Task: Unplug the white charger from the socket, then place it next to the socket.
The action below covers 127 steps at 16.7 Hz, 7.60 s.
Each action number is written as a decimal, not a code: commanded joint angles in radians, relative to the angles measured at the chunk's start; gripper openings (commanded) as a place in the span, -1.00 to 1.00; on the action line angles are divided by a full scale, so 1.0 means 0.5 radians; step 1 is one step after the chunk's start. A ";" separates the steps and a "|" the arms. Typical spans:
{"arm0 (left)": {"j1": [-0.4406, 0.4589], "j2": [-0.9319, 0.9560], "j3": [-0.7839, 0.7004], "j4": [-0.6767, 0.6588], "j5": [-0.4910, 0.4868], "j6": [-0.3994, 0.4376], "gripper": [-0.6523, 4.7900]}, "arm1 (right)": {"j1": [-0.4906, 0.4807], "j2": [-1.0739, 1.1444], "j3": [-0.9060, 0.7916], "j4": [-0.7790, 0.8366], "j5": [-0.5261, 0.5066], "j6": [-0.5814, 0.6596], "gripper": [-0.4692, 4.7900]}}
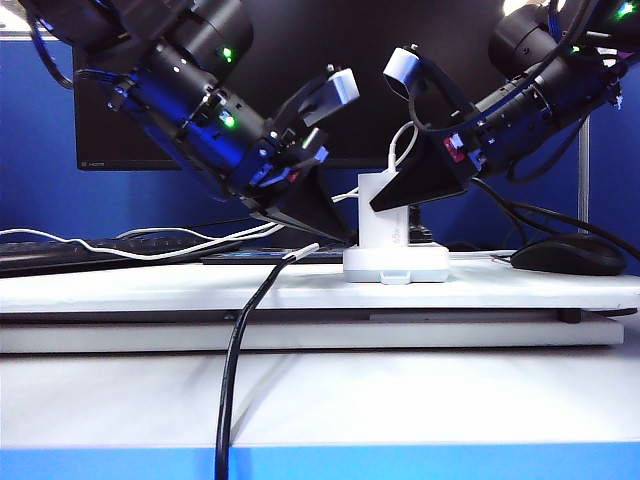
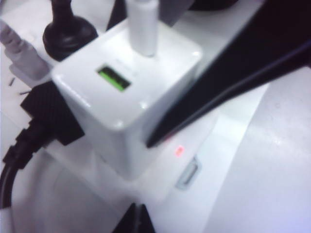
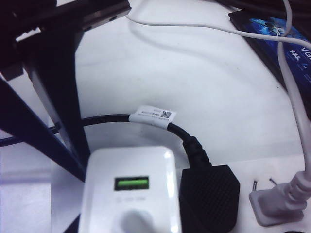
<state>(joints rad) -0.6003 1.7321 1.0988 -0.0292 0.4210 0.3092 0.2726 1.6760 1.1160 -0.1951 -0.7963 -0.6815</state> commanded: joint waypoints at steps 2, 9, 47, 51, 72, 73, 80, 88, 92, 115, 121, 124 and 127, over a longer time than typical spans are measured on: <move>-0.016 0.027 0.077 0.027 -0.063 -0.060 -0.78 | -0.001 -0.006 0.009 0.027 -0.034 0.003 -0.64; -0.061 0.147 0.109 -0.007 -0.031 -0.065 -0.78 | -0.001 -0.006 0.009 0.027 -0.031 0.003 -0.64; -0.087 0.188 0.119 -0.061 -0.034 -0.059 -0.78 | 0.041 -0.064 0.030 0.356 -0.066 0.065 -0.82; -0.087 0.188 0.119 -0.061 -0.034 -0.058 -0.78 | 0.040 -0.068 0.032 0.423 -0.185 0.242 -0.82; -0.088 0.201 0.120 -0.077 -0.034 -0.059 -0.78 | 0.012 -0.081 0.029 0.417 -0.169 0.345 -0.82; -0.088 0.212 0.120 -0.082 -0.035 -0.059 -0.78 | 0.012 -0.081 0.029 0.433 -0.154 0.318 -0.82; -0.088 0.225 0.120 -0.088 -0.036 -0.060 -0.78 | 0.012 -0.085 0.029 0.591 -0.240 0.516 -0.82; -0.087 0.244 0.120 -0.090 -0.043 -0.061 -0.78 | 0.014 -0.101 0.030 0.672 -0.237 0.409 -0.82; -0.087 0.246 0.120 -0.089 -0.043 -0.060 -0.78 | 0.011 -0.108 0.030 0.718 -0.266 0.601 -0.82; -0.089 0.247 0.262 -0.518 -0.152 0.116 -0.78 | 0.023 -0.007 0.022 0.533 -0.147 0.255 -0.82; -0.092 0.249 0.435 -0.672 -0.221 0.121 -0.78 | 0.023 -0.007 0.025 0.552 -0.149 0.255 -0.82; -0.103 0.251 0.435 -0.670 -0.220 0.122 -0.78 | 0.024 -0.007 0.025 0.558 -0.150 0.254 -0.82; -0.103 0.291 0.439 -0.676 -0.221 0.115 -0.78 | 0.026 -0.011 0.026 0.565 -0.149 0.194 -0.82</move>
<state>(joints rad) -0.6479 1.8511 1.3312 -0.2920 0.3248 0.3660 0.2802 1.6909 1.1030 -0.0345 -0.8204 -0.5652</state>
